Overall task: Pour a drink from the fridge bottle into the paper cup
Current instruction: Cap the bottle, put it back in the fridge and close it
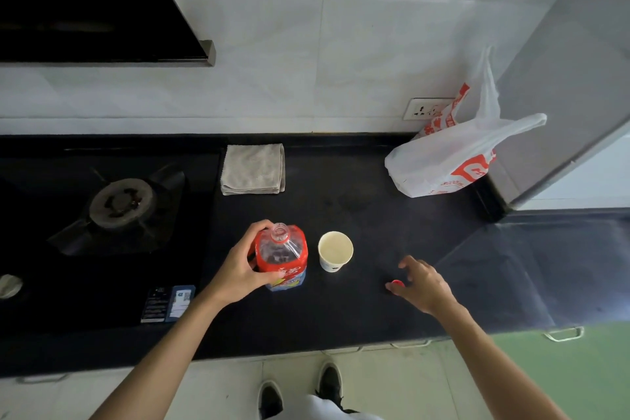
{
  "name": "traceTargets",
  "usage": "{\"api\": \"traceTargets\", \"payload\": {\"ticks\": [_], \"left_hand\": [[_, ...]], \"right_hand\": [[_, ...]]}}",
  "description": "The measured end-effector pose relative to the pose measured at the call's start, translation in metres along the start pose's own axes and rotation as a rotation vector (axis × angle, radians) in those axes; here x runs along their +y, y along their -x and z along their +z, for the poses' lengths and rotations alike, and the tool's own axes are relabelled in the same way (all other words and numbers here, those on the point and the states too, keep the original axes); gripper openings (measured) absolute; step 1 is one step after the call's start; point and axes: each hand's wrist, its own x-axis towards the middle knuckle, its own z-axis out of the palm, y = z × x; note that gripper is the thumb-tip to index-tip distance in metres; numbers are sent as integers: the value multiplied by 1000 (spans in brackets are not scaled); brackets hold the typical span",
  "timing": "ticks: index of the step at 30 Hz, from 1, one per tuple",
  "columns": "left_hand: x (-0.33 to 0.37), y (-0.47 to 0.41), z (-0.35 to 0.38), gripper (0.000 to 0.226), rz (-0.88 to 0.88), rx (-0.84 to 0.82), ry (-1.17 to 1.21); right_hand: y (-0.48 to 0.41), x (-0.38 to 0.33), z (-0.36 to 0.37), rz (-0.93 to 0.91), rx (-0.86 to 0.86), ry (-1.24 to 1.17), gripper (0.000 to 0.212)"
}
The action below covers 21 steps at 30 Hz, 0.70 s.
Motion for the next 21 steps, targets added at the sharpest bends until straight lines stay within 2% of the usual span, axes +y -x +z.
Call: {"api": "traceTargets", "payload": {"ticks": [6, 12, 15, 18, 21], "left_hand": [[4, 2, 2, 90, -7, 14, 6], [6, 2, 2, 90, -25, 7, 18], [5, 2, 1, 87, -28, 1, 23], [3, 2, 1, 85, -21, -2, 20], [2, 2, 1, 85, -16, -2, 11]], "right_hand": [[5, -13, 12, 48, -6, 129, 44], [6, -16, 12, -78, 83, 208, 28], [2, -24, -5, -168, 224, 7, 28], [4, -53, -33, -389, 313, -239, 22], [16, -101, -57, -586, 344, -372, 19]]}}
